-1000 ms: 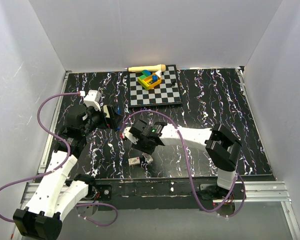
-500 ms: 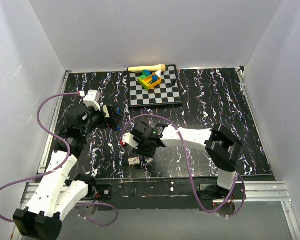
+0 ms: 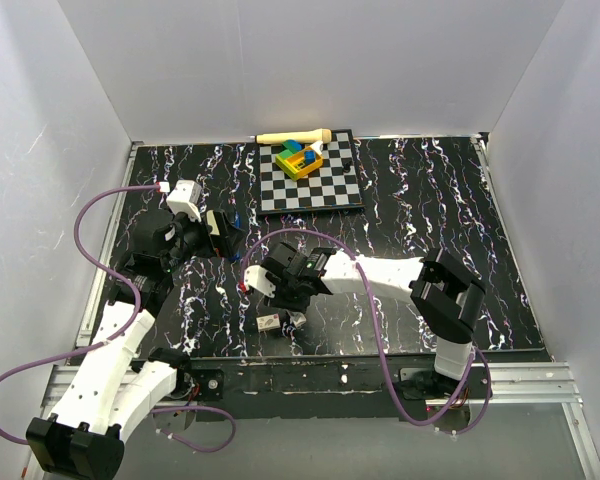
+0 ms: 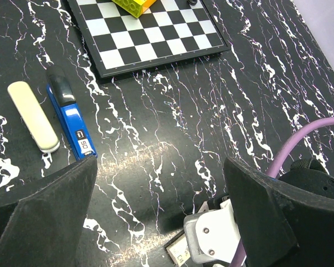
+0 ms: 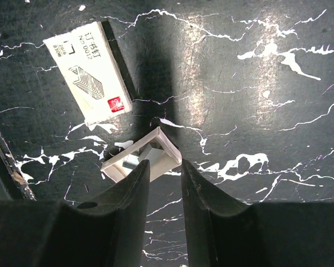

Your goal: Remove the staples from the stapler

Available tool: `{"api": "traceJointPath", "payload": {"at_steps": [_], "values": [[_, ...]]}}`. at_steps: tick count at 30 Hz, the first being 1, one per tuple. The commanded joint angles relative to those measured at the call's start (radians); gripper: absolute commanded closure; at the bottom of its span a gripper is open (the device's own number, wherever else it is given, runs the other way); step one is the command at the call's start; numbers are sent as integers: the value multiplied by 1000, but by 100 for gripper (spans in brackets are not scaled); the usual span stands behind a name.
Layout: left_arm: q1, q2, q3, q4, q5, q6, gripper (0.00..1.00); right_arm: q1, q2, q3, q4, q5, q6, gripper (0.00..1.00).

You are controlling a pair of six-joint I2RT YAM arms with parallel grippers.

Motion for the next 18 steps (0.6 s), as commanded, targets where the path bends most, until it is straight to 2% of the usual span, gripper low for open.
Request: {"api": "traceJointPath", "payload": {"at_steps": [1,18], "values": [[-1,-2,7,-6,-4,14,2,-4,9,31,4,-18,-26,63],[-1,8,10,-6,4,14,2,-14,50,40,27,-33,-32,64]]}}
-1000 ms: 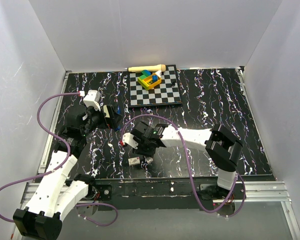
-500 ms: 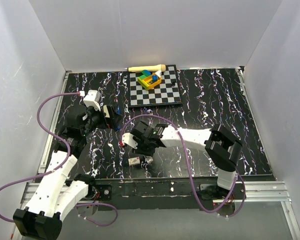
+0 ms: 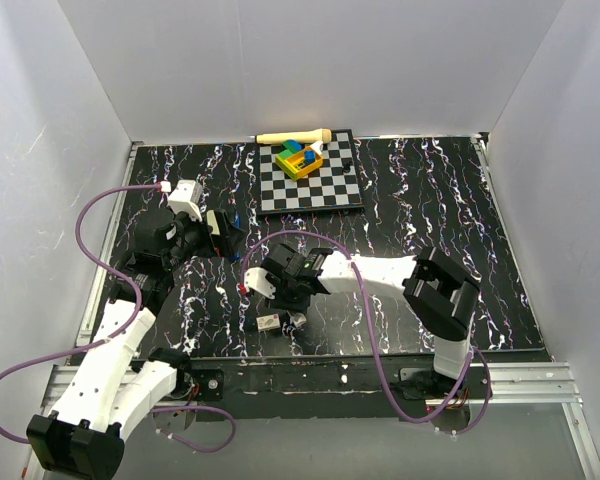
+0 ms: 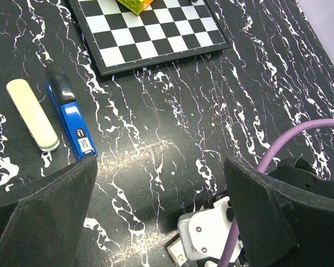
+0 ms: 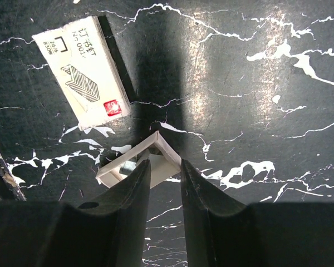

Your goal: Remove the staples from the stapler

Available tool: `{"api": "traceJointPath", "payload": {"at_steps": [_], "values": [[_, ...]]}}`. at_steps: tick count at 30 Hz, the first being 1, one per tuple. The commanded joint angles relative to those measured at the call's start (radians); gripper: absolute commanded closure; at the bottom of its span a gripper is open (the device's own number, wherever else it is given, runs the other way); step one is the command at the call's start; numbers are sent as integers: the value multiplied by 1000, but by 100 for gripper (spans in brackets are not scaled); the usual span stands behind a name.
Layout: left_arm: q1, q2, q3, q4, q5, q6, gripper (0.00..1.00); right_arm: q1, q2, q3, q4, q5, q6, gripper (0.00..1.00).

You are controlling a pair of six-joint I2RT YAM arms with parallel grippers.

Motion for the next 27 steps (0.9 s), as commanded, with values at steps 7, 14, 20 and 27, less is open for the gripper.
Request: {"api": "traceJointPath", "payload": {"at_steps": [7,14,20,27], "values": [[-3,-1,10,-6,3,12,2,-7,26,48,17,-20,-7,75],[-1,-4,10,-6,5,14,2,-9,34,62,-1,-8,-2,90],[-3,-9,10,-6,5,12,2,-10,28,71,-22,24,19,99],[-3,-9,8,-6,5,12,2,-24,14,88,-71,103,131,99]]}}
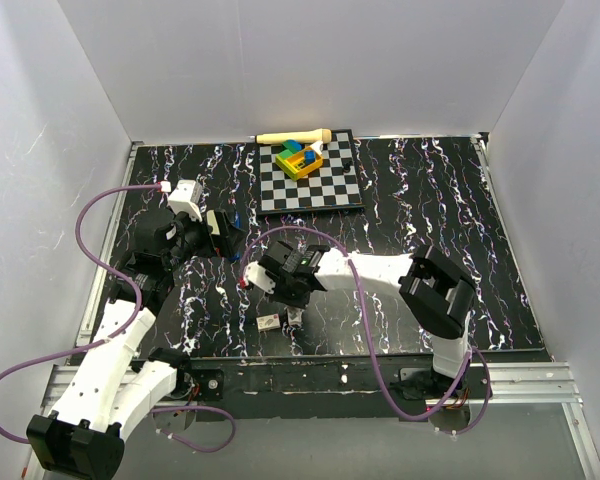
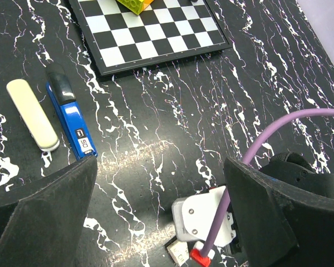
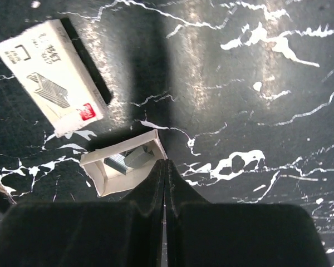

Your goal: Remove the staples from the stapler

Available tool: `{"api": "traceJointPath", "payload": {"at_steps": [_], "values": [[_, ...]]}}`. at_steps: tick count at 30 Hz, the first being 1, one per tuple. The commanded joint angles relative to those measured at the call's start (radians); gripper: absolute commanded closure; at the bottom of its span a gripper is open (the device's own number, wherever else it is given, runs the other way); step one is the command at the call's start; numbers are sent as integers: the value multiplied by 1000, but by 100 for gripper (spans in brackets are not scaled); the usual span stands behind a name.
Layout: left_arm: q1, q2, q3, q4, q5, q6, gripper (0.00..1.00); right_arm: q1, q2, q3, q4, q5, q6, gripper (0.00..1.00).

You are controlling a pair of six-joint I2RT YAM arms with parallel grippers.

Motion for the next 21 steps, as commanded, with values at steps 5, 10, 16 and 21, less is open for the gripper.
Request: {"api": "traceJointPath", "payload": {"at_steps": [5,10,16,21], "values": [[-1,-11,8,-5,3,12,2,-29,-4,99,-163,117,222,99],[-3,-8,7,-5,2,9,2,-61,-46,103,-246,122,432,99],[-3,-5,7,-6,-2,9,2,-75,-78,64,-307,160,666,99],[-3,-3,5,-6,-2,6,2,-78,-89,21,-307,162,809,99]]}}
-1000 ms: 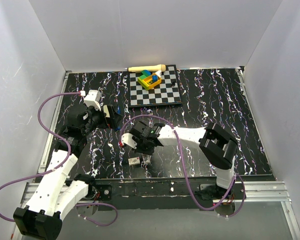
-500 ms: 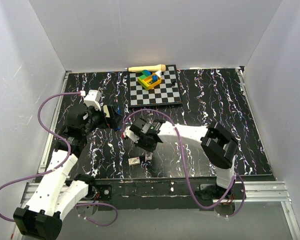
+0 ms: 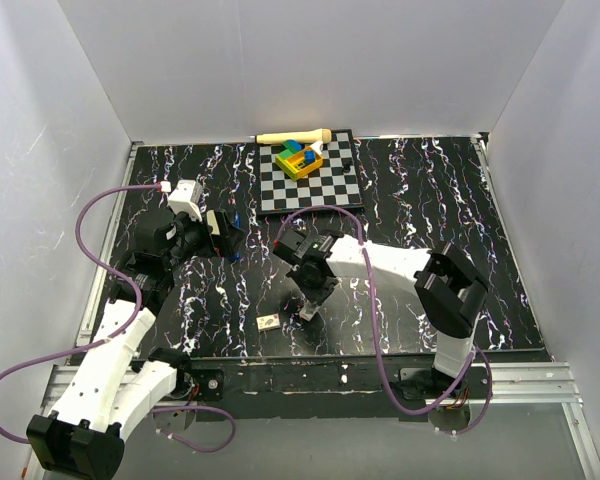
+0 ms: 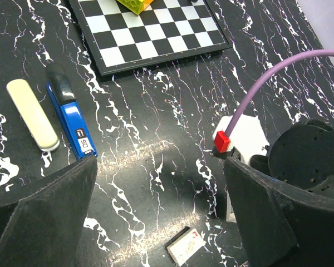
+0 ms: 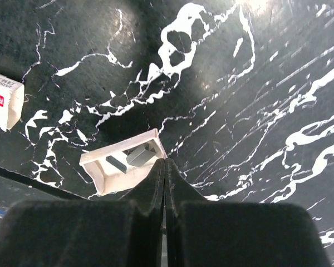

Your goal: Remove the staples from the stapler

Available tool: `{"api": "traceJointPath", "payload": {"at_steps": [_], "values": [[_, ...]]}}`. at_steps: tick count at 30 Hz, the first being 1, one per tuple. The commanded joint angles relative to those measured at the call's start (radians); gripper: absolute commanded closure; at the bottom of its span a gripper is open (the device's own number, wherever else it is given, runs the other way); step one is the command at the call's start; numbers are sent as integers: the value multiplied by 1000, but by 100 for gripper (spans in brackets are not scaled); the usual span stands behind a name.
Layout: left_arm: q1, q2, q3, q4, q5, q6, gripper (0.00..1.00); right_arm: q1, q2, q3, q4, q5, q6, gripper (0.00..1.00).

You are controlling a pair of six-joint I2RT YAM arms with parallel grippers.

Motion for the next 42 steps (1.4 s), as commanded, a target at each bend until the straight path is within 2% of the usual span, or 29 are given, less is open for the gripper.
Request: {"api": "traceJointPath", "payload": {"at_steps": [1,11,14,30,37,42], "values": [[-3,0,5,-5,-1,6,2,0,-41,-18,-47,15,187,99],[-3,9,4,-5,2,8,2,-2,-33,-40,-29,-6,230,99],[-3,20,4,-6,8,8,2,0,-30,-41,-29,-9,238,90],[-6,44,2,-6,19,9,2,-2,-24,-37,-18,-5,243,77],[-50,57,-1,-16,14,-6,2,-2,-66,-46,-24,75,160,69],[-96,81,-41,-43,28,-99,2,-3,-98,-83,5,64,89,69]]}}
